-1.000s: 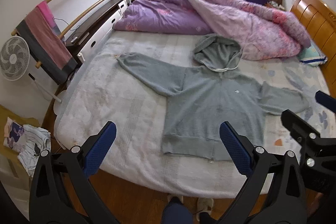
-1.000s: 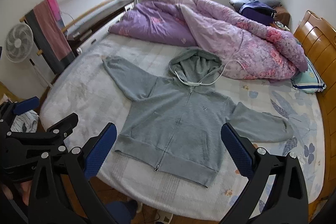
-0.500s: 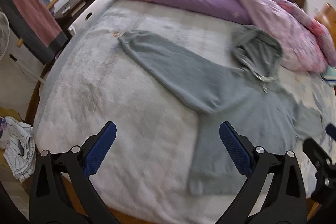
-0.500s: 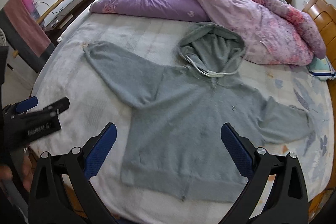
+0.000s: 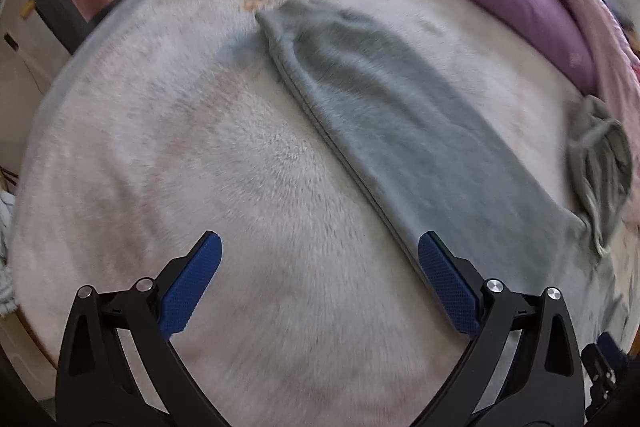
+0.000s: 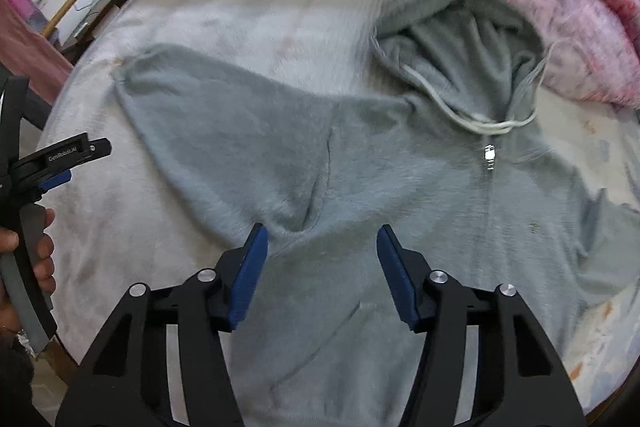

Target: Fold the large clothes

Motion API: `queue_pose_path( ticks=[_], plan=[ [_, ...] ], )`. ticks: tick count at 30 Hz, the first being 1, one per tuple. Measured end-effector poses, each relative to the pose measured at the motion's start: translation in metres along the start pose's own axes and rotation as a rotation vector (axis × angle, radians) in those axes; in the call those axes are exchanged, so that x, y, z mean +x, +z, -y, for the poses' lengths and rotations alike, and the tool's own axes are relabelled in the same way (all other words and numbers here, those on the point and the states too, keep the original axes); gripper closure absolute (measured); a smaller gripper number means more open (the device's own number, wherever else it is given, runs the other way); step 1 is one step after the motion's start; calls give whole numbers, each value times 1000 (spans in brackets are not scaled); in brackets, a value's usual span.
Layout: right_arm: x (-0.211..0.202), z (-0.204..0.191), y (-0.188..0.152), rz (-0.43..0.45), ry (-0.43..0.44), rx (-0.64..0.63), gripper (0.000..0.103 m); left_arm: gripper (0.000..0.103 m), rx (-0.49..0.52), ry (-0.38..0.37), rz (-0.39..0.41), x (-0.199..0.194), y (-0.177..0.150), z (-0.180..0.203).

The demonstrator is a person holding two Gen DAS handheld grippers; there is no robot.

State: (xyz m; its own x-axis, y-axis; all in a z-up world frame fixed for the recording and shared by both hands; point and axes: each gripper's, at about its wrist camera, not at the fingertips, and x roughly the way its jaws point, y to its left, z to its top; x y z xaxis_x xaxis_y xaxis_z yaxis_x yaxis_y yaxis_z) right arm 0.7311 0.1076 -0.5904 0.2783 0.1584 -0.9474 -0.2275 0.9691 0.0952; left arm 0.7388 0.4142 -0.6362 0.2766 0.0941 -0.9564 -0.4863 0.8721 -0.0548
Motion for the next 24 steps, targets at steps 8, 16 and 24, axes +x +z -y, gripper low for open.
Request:
queue_pose_path(
  ticks=[8, 16, 24],
  plan=[
    [60, 13, 5, -27, 39, -18, 52, 5, -44, -30, 23, 33, 8, -8],
    [77, 23, 6, 7, 103, -20, 52, 5, -154, 39, 142, 25, 49, -38],
    [91, 36, 2, 30, 163, -38, 49, 7, -198, 4, 130, 78, 51, -33]
  ],
)
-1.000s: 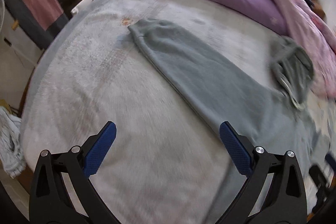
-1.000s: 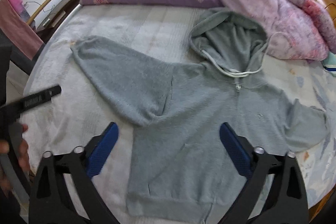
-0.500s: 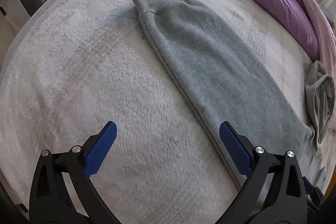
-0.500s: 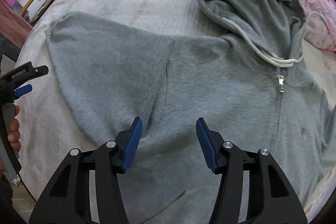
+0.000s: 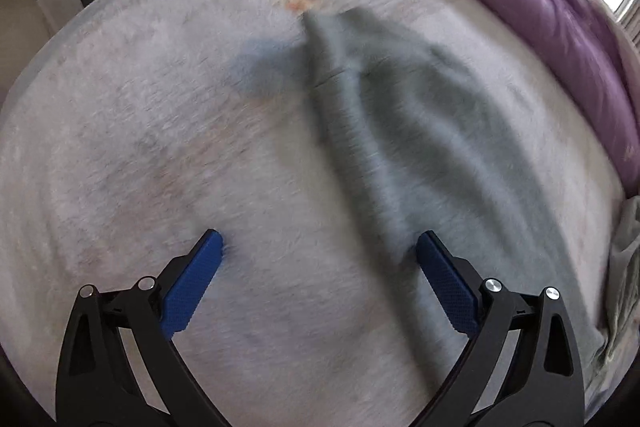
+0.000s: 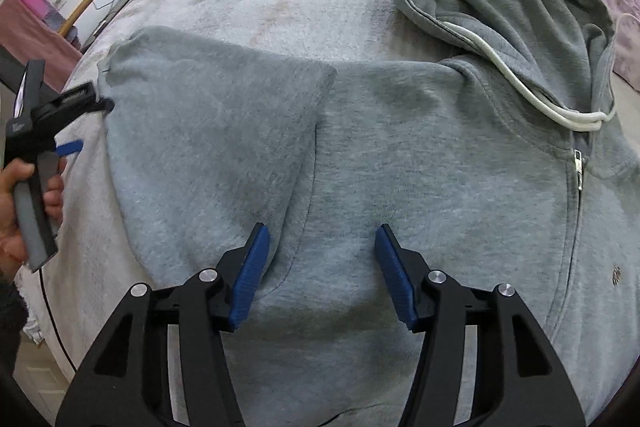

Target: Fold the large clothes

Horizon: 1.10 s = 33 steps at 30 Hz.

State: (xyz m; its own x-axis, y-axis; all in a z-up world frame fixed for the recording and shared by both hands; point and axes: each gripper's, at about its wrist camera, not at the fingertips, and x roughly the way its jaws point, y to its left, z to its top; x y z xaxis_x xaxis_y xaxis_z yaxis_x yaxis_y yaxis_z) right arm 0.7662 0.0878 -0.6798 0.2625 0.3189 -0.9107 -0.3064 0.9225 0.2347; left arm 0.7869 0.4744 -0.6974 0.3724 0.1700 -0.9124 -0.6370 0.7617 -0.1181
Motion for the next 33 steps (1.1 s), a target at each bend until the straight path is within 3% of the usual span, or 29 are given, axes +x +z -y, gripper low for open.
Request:
queue_pose_path(
  ticks=[1, 3, 9, 11, 13, 17, 18, 21, 25, 27, 29, 31, 33],
  plan=[
    [1, 2, -1, 4, 12, 0, 49, 9, 6, -10, 14, -1, -1, 4],
    [0, 4, -3, 12, 28, 1, 49, 23, 19, -69, 33, -4, -4, 12],
    [-6, 15, -12, 25, 88, 5, 51, 93, 112, -109, 33, -3, -13, 45],
    [-8, 19, -14, 27, 112, 13, 57, 98, 133, -151, 38, -9, -17, 52],
    [-10, 28, -16, 27, 139, 38, 69, 99, 173, -169, 107, -32, -22, 63],
    [-32, 60, -25, 62, 138, 125, 69, 99, 326, -134, 314, -118, -44, 105],
    [-39, 68, -28, 72, 133, 146, 69, 99, 414, -141, 388, -152, -59, 130],
    [-76, 112, -47, 124, 68, 246, 69, 99, 600, -261, 460, -212, -113, 188],
    [-129, 178, -84, 191, -49, 379, 66, 97, 793, -533, 362, -250, -218, 285],
    [-144, 207, -103, 190, -85, 419, 65, 90, 919, -502, 278, -230, -277, 331],
    [-157, 233, -124, 169, -118, 449, 60, 59, 994, -431, 185, -205, -311, 350],
    [-163, 252, -140, 155, -118, 467, 57, 55, 1001, -379, 150, -196, -334, 350],
    [-169, 259, -146, 147, -99, 471, 54, 37, 954, -393, 164, -204, -339, 335]
  ],
)
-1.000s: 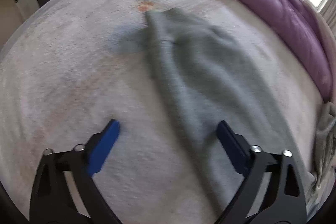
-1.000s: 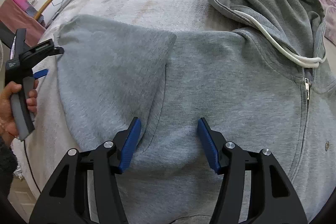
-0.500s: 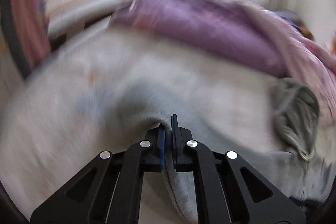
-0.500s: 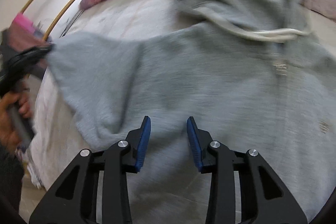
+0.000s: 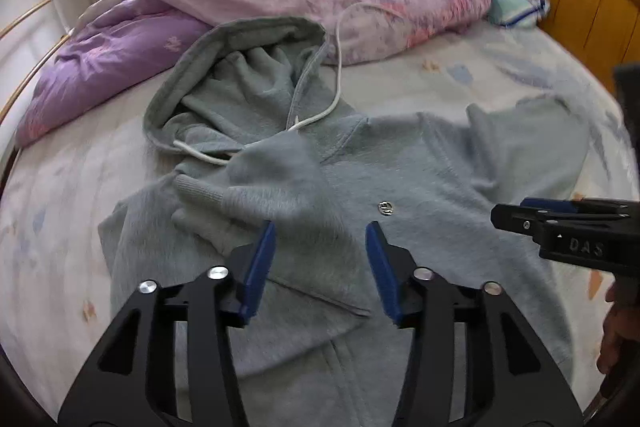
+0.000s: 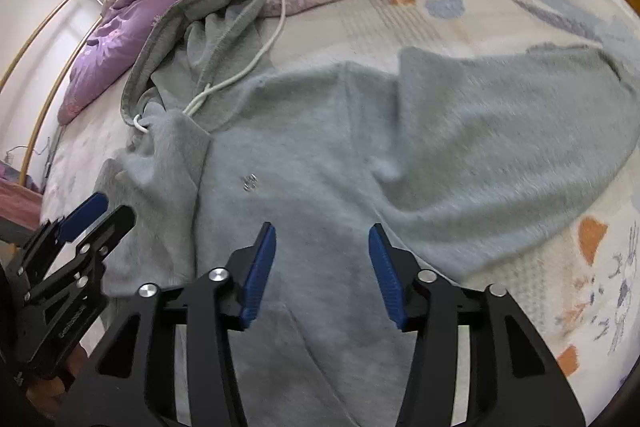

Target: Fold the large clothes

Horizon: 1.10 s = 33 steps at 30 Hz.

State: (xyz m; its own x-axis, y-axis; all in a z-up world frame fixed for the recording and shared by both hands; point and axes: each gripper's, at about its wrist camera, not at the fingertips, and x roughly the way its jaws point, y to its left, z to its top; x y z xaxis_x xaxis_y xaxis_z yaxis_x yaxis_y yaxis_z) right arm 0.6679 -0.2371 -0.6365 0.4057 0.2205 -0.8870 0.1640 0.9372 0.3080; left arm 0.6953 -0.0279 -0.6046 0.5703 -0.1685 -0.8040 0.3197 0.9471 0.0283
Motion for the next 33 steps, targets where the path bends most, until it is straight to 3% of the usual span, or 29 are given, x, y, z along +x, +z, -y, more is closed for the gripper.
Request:
queue_pose_path(
  ticks=[1, 2, 4, 7, 9, 13, 15, 17, 19, 21, 22, 23, 24, 25, 26, 29, 33],
  plan=[
    [-3, 3, -2, 1, 15, -4, 53, 19, -58, 18, 21, -10, -4, -8],
    [-4, 3, -2, -1, 34, -8, 53, 16, -109, 34, 37, -19, -5, -18],
    [-3, -5, 1, -7, 65, -35, 51, 16, -244, 92, 30, -30, -21, -45],
    [-2, -26, 10, -1, 101, -113, 50, 16, -426, 242, -68, -23, -41, -97],
    [1, -55, 17, 13, 116, -192, 50, 16, -513, 362, -132, -17, -51, -129],
    [18, -129, 28, 36, 162, -364, 50, 16, -598, 455, -216, 7, -63, -171],
    [35, -159, 31, 15, 174, -427, 50, 16, -628, 425, -341, 36, -78, -190],
    [59, -188, 30, -22, 200, -465, 50, 17, -673, 372, -399, 48, -94, -202],
    [85, -209, 26, -70, 183, -493, 50, 16, -694, 343, -378, 45, -98, -207],
    [115, -225, 19, -135, 144, -516, 51, 16, -646, 336, -375, 45, -100, -207],
    [123, -228, 18, -151, 135, -519, 59, 16, -637, 331, -372, 44, -100, -208],
    [131, -229, 16, -147, 101, -524, 68, 16, -634, 321, -370, 44, -101, -209],
    [134, -224, 17, -145, 76, -521, 86, 16, -632, 312, -372, 44, -101, -210],
    [132, -218, 20, -133, 88, -495, 88, 16, -632, 302, -373, 44, -102, -213],
    [121, -203, 30, -108, 145, -417, 89, 16, -633, 294, -373, 43, -102, -215],
    [78, -156, 46, -12, 198, -269, 89, 15, -612, 290, -382, 44, -105, -221],
    [31, -58, 51, 81, 160, 5, 86, 15, -587, 310, -398, 49, -97, -223]
  ],
)
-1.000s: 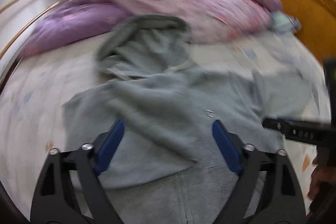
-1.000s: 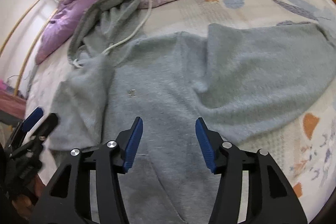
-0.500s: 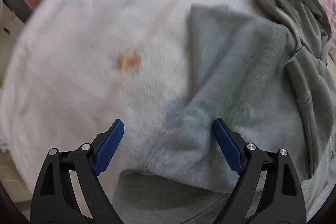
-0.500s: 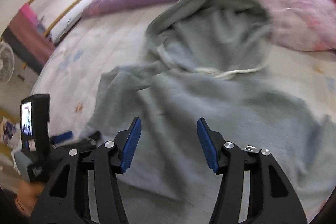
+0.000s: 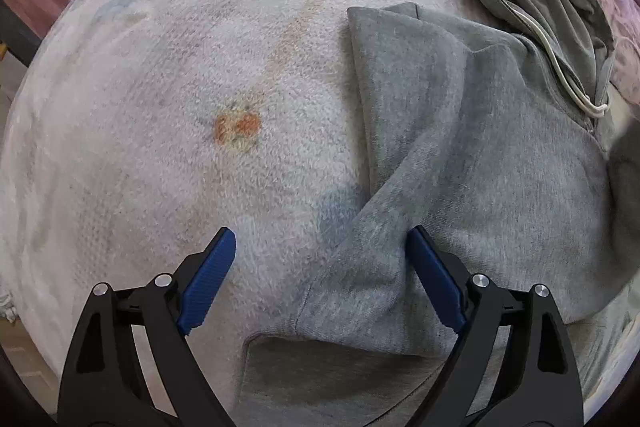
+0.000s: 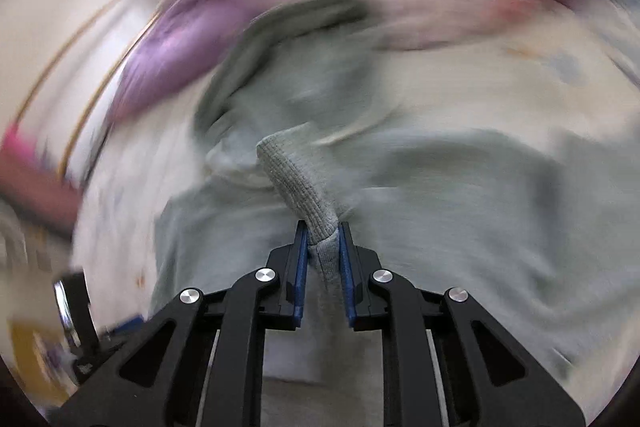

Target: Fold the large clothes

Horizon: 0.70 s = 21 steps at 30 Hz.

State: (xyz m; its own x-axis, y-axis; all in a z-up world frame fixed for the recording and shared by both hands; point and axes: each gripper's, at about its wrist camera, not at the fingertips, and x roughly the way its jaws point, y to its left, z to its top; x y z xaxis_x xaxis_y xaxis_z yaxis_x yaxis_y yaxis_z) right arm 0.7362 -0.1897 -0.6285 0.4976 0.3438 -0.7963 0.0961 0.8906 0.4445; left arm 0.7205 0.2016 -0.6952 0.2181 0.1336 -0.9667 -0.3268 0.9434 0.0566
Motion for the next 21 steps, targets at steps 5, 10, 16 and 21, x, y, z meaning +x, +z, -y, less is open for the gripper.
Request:
queue_pose_path(
  ticks=[5, 10, 16, 21],
  plan=[
    [2, 108, -22, -128, -204, 221, 78, 15, 22, 46, -4, -6, 3, 11],
    [-21, 138, -22, -93, -145, 271, 74, 15, 46, 72, 87, -52, -5, 37],
    [-92, 219, 2, 80, -134, 404, 43, 15, 115, -66, 199, -112, -20, 115],
    [-133, 302, 14, 181, -211, 537, 42, 15, 226, -180, 162, -110, -31, 204]
  ],
)
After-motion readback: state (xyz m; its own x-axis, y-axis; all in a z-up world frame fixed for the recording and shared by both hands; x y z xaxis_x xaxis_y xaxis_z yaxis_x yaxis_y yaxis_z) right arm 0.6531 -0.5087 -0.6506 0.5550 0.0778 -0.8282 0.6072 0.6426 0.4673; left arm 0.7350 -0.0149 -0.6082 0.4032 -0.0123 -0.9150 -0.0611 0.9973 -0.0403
